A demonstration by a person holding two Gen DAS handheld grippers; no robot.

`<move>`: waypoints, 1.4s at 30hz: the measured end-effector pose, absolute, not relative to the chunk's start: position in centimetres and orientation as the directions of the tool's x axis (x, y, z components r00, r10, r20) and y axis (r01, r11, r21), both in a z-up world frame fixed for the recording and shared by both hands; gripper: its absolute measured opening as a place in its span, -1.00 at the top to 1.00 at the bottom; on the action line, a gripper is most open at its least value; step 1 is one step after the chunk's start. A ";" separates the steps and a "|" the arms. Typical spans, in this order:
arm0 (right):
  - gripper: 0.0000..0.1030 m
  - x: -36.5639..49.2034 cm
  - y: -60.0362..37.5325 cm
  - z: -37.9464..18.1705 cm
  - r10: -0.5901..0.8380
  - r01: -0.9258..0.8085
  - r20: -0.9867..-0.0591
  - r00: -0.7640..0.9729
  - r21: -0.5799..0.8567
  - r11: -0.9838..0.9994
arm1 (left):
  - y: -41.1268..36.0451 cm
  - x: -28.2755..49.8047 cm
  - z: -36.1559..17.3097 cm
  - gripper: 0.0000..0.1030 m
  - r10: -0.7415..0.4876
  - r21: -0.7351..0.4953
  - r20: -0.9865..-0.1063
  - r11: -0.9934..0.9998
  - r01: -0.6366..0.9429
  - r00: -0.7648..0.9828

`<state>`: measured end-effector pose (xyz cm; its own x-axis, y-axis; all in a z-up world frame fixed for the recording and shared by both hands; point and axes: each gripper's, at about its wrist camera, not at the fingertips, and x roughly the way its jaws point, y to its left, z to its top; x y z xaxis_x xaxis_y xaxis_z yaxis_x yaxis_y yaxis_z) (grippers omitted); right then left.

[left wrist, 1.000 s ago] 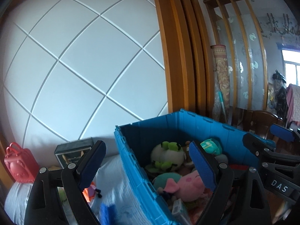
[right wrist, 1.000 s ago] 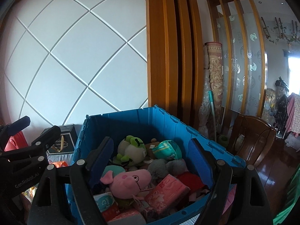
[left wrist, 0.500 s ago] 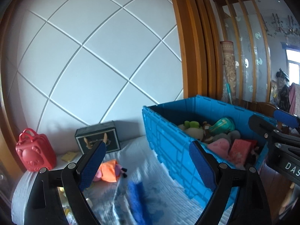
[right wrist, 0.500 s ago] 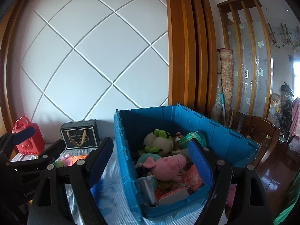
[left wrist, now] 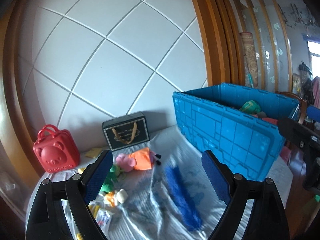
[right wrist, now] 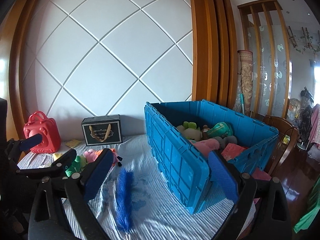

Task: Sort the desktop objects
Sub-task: 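Withdraw both open tools from the bin back over the table, then grasp white alcohol wipes pack with left tool while right tool grasps white plush with orange cloth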

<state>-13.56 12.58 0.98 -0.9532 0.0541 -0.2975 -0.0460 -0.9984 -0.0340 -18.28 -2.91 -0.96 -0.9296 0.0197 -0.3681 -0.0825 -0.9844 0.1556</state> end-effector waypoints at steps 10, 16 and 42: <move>-0.97 -13.7 9.2 -1.7 -0.065 0.118 -0.388 -0.919 -0.113 -0.987 | -5.4 -15.0 -6.3 -0.77 -0.065 0.117 -0.495 -0.993 0.007 -0.867; -0.97 -14.3 8.5 -4.5 -0.137 0.209 -0.457 -0.879 -0.110 -0.972 | -7.4 -13.0 -10.0 -0.77 -0.157 0.124 -0.545 -0.987 0.106 -0.824; -0.97 -27.9 -7.0 -13.2 -0.286 0.376 -0.593 -0.753 -0.032 -0.926 | -24.0 -24.7 -24.7 -0.77 -0.097 0.095 -0.782 -0.995 0.036 -0.616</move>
